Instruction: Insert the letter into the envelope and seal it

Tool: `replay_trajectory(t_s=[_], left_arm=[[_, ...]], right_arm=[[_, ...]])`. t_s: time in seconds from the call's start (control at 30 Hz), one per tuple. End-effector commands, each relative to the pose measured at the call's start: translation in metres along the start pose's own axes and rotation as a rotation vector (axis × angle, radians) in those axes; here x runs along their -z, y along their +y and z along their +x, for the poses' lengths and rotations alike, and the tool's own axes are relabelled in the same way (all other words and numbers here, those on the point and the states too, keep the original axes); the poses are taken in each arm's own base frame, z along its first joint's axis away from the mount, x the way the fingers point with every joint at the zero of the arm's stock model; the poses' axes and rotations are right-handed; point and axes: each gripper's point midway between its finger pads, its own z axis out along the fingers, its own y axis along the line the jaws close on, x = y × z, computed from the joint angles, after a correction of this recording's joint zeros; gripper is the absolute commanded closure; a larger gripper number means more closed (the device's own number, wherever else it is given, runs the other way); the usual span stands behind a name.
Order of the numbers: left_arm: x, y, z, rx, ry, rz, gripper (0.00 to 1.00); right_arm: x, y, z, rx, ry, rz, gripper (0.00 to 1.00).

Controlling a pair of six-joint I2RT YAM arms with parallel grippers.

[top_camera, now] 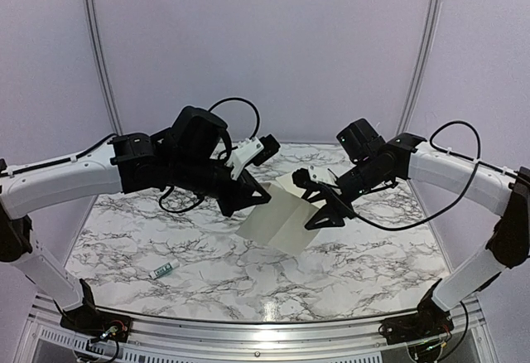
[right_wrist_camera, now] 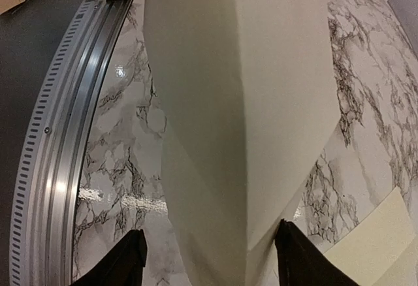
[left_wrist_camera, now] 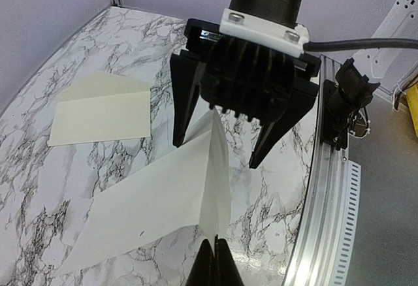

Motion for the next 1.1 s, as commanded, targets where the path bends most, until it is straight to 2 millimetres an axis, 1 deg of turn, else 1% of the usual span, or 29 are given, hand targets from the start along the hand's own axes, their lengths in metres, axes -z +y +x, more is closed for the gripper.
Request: replay_trajectory(t_s=[0.0, 0.17, 0.23, 0.3, 0.5, 0.53, 0.57, 0.6, 0.63, 0.67, 0.7, 0.8, 0.83, 0.87, 0.93, 1.0, 1.07], left_arm=[[0.020, -0.001, -0.019, -0.030, -0.062, -0.029, 1.00], [0.021, 0.000, -0.021, -0.029, -0.076, -0.037, 1.00], [0.020, 0.001, -0.019, -0.025, -0.073, -0.041, 1.00], [0.019, 0.002, -0.017, -0.021, -0.067, -0.047, 1.00], [0.019, 0.008, -0.015, -0.001, -0.064, -0.078, 1.00], [0.021, 0.009, -0.015, 0.002, -0.068, -0.088, 1.00], [0.023, 0.011, -0.016, 0.006, -0.073, -0.102, 0.93], [0.026, 0.013, -0.018, 0.008, -0.080, -0.119, 0.76], [0.031, 0.014, -0.020, 0.006, -0.090, -0.128, 0.67], [0.038, 0.013, -0.023, 0.026, -0.107, -0.135, 0.59], [0.046, 0.014, -0.026, 0.038, -0.123, -0.143, 0.55], [0.079, 0.012, -0.038, 0.055, -0.197, -0.172, 0.44], [0.090, 0.014, -0.041, 0.059, -0.221, -0.191, 0.40], [0.099, 0.018, -0.041, 0.064, -0.239, -0.226, 0.38], [0.116, 0.033, -0.039, 0.089, -0.268, -0.330, 0.31], [0.125, 0.050, -0.035, 0.112, -0.282, -0.434, 0.26], [0.116, 0.057, -0.025, 0.092, -0.263, -0.472, 0.24]], right_arm=[[0.003, 0.006, -0.016, -0.011, -0.046, -0.037, 0.42], [-0.001, 0.006, -0.015, -0.069, -0.042, -0.068, 0.62], [-0.002, 0.005, -0.017, -0.096, -0.048, -0.070, 0.66], [-0.002, 0.001, -0.019, -0.107, -0.050, -0.057, 0.72], [-0.002, -0.012, -0.016, -0.144, -0.038, -0.002, 0.99], [-0.001, -0.014, -0.015, -0.147, -0.039, 0.006, 1.00], [0.001, -0.016, -0.014, -0.152, -0.040, 0.014, 1.00], [0.002, -0.017, -0.013, -0.152, -0.041, 0.021, 1.00], [0.005, -0.019, -0.012, -0.153, -0.043, 0.032, 1.00], [0.007, -0.020, -0.009, -0.155, -0.043, 0.040, 1.00], [0.011, -0.022, -0.007, -0.154, -0.046, 0.051, 1.00], [0.021, -0.028, 0.007, -0.122, -0.038, 0.112, 1.00], [0.022, -0.030, 0.012, -0.116, -0.034, 0.130, 1.00], [0.026, -0.030, 0.012, -0.097, -0.041, 0.156, 1.00], [0.028, -0.024, 0.014, -0.059, -0.049, 0.166, 1.00], [0.029, -0.016, 0.011, -0.025, -0.068, 0.153, 1.00], [0.027, -0.009, 0.004, 0.016, -0.077, 0.138, 1.00]])
